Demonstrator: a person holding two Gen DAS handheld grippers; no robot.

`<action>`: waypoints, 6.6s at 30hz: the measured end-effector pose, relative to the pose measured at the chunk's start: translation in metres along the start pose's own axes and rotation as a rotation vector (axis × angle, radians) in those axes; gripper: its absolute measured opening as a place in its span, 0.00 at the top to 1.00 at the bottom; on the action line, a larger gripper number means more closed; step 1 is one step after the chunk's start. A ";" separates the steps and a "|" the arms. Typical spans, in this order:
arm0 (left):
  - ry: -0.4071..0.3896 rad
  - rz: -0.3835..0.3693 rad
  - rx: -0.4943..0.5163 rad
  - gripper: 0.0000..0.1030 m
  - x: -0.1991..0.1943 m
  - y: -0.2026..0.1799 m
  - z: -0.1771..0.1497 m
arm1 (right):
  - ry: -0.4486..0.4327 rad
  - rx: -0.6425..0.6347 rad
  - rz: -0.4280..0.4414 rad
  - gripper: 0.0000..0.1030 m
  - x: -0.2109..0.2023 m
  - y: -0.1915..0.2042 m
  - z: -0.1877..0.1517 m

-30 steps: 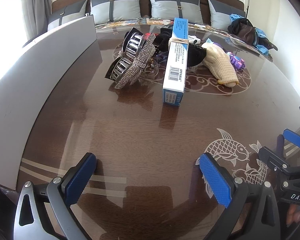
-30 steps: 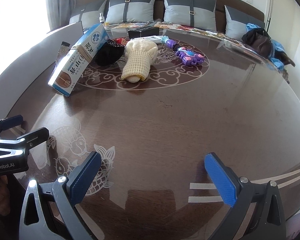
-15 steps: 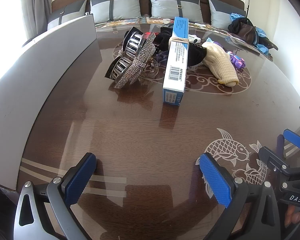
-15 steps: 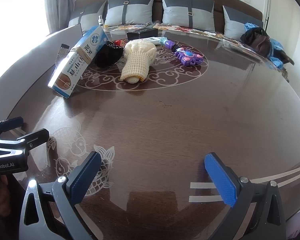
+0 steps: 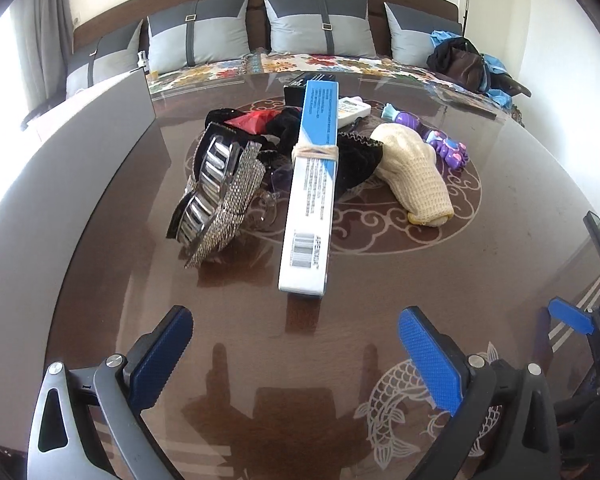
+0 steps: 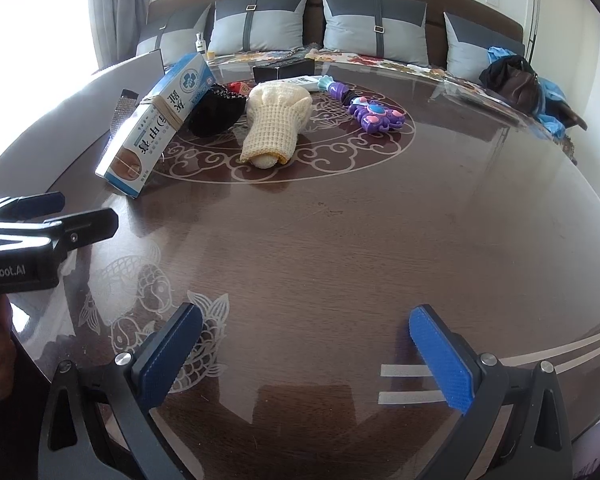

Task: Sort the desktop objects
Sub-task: 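Close the left gripper on the nail cream box and lift it, then grasp the beige knitted glove with the right gripper while the left gripper holds the box, then carry the box and glove into the white cardboard bin and open both grippers, then move the left gripper down onto the silver rhinestone hair claw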

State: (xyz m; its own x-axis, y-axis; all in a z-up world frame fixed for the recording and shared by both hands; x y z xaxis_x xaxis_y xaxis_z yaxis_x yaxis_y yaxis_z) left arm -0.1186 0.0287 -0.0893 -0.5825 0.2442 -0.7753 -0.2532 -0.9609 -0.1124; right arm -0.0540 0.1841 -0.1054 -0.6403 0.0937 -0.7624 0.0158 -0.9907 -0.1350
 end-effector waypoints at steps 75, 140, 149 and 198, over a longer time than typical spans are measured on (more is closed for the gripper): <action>0.182 -0.080 0.057 0.31 0.001 -0.008 -0.036 | -0.015 0.008 -0.009 0.00 0.000 0.000 0.000; -0.101 -0.102 -0.265 0.60 -0.113 0.099 -0.009 | 0.137 -0.324 0.184 0.58 -0.046 0.079 0.094; -0.210 0.007 -0.358 0.60 -0.194 0.213 0.024 | -0.022 -0.370 0.371 0.58 -0.110 0.194 0.169; 0.141 -0.078 -0.184 0.04 -0.018 0.067 -0.034 | 0.036 -0.155 0.039 0.05 0.019 0.033 0.063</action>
State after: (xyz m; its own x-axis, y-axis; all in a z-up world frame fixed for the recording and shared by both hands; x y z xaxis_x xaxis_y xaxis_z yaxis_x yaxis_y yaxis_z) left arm -0.0992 -0.0440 -0.1039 -0.4498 0.3102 -0.8375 -0.1411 -0.9506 -0.2763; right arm -0.1143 0.1472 -0.0844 -0.6088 0.0616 -0.7910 0.1601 -0.9669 -0.1985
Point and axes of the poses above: each gripper's, at about its wrist camera, not at the fingertips, and x roughly the way its jaws point, y to its left, z to its top, the point moved 8 cm from there along x, roughly the way its jaws point, and after that the axes turned 9 degrees about -z, right-handed, at the moved point
